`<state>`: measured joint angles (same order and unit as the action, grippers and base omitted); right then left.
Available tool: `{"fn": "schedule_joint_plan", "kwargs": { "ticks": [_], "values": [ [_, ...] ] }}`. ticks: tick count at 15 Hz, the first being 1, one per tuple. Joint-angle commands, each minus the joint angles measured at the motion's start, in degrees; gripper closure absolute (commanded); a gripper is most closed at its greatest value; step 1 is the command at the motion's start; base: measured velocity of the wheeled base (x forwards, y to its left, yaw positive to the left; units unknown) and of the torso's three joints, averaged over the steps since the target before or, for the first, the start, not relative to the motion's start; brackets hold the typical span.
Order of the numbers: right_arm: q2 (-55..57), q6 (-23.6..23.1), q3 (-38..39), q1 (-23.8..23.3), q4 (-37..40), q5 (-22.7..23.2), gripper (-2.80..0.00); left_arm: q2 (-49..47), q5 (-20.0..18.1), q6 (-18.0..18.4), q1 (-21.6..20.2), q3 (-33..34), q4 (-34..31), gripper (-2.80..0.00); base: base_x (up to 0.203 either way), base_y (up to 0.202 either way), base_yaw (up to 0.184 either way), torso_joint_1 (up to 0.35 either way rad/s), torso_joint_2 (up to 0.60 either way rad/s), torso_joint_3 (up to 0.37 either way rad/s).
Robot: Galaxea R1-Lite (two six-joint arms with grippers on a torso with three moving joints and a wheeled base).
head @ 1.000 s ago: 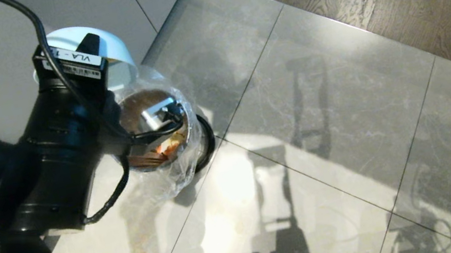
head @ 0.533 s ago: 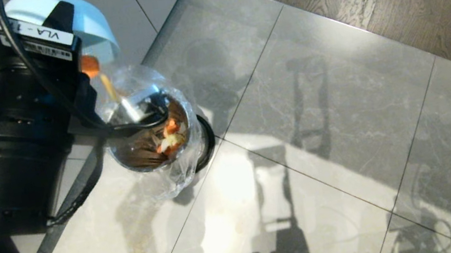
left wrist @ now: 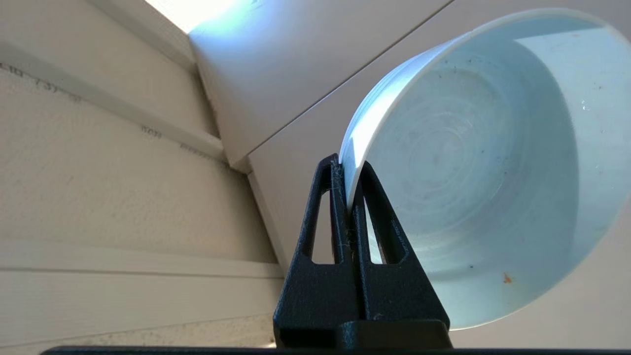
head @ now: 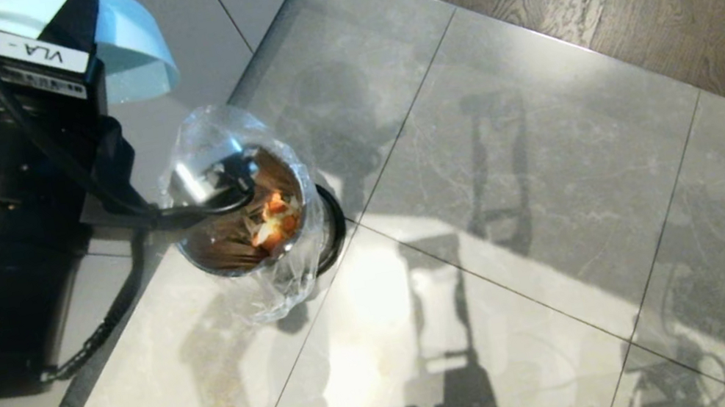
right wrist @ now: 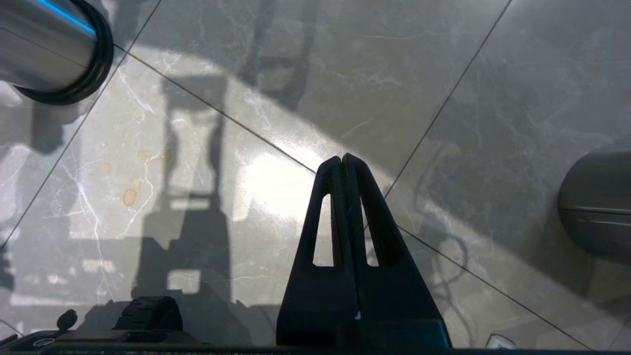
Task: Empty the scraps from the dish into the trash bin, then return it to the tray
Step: Pour the leftover food from the bowl into the trash can, then put the bowl back to the table
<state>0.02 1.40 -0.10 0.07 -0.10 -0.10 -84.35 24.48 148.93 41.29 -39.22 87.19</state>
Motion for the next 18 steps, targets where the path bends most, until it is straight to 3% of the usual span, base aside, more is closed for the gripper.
{"fn": "schedule_joint_plan", "kwargs": {
  "ticks": [1,4,6,8,10,14,18],
  "values": [
    [0.0,0.0,0.0,0.0,0.0,0.0,0.00,0.3,0.1,0.9,0.0,0.4,2.8,0.00,0.000,0.000,0.000,0.000,0.00,0.000],
    [0.0,0.0,0.0,0.0,0.0,0.0,0.00,1.2,1.6,0.9,-0.3,3.3,2.8,0.00,0.000,0.000,0.000,0.000,0.00,0.000],
    [0.0,0.0,0.0,0.0,-0.1,0.0,0.00,1.7,5.9,0.1,-0.3,6.1,2.8,0.00,0.000,0.000,0.000,0.000,0.00,0.000],
    [0.0,0.0,0.1,0.0,0.0,0.0,0.00,1.9,10.3,-2.7,-0.3,7.1,2.6,0.00,0.000,0.000,0.000,0.000,0.00,0.000],
    [0.0,0.1,0.0,0.0,-0.1,0.0,0.00,2.0,12.2,-6.5,-0.2,6.8,-3.3,0.00,0.000,0.000,0.000,0.000,0.00,0.000],
    [0.0,0.0,0.0,0.0,-0.1,0.0,0.00,2.2,16.9,-25.6,-0.3,6.5,-18.8,0.00,0.000,0.000,0.000,0.000,0.00,0.000],
    [0.1,0.0,0.0,0.0,0.0,0.0,0.00,4.3,17.8,-43.3,-1.6,6.5,-34.2,0.00,0.000,0.000,0.000,0.000,0.00,0.000]
  ]
}}
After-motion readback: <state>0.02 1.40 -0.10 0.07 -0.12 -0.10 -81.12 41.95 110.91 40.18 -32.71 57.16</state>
